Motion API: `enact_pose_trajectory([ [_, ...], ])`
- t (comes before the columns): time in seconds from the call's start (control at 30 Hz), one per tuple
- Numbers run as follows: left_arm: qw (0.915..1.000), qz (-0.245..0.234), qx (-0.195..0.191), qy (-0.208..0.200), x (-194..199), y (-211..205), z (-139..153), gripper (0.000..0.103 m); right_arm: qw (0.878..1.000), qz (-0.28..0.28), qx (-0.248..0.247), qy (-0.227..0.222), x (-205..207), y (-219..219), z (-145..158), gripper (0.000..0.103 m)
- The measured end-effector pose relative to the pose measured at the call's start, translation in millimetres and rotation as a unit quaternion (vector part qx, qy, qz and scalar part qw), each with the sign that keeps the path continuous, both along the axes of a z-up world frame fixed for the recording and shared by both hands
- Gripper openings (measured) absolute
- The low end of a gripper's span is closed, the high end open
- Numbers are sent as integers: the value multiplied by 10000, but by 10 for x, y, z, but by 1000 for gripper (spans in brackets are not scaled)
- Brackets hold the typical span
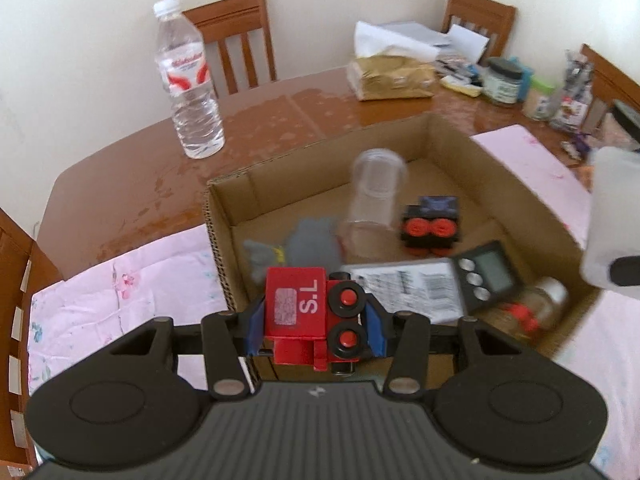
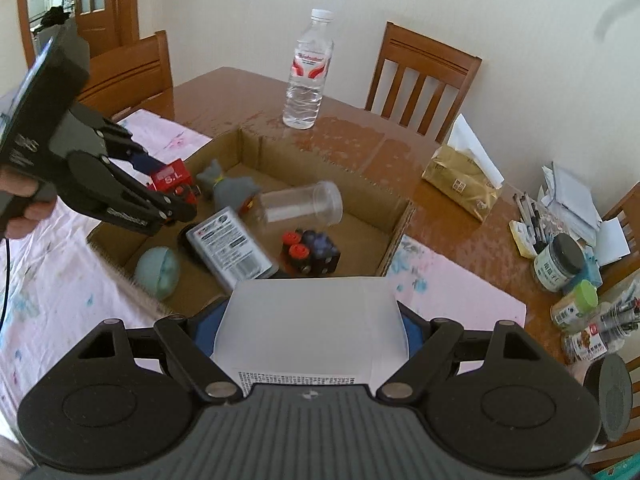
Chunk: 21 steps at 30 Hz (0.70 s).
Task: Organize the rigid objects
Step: 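Carry the train and white plastic box into the cardboard box and release both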
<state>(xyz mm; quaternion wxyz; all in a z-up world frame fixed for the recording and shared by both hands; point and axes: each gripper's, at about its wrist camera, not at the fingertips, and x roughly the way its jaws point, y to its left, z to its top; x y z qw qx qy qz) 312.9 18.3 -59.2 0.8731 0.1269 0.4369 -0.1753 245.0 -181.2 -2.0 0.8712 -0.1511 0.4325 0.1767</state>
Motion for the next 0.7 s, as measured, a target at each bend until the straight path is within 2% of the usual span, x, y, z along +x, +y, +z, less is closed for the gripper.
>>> enact_pose_trajectory([
  [0.17,9997,165,-168,-21,159,61,-104,50,10000,-24,-84,31,182,44,-52,87],
  [0.2,9996,235,-160,-67,161,64,-104,56,9999,-26,-110,32,218,53,-61,87],
  [0.23,9994,284,-147,-113,177,67,-95,69,9999,-33,-132,31,249,62,-68,87],
  [0.27,9993,261,-225,-175,168,79,-78,71,9999,-32,-152,34,282,71,-70,87],
  [0.4,9973,439,-417,-416,62,165,52,95,9998,-10,-194,-15,393,135,-53,87],
  [0.43,9963,485,-497,-501,12,202,94,98,9998,-3,-196,-24,422,156,-51,87],
  [0.7,9881,975,-568,-1049,-459,504,392,102,9998,151,-151,-7,694,449,-85,87],
])
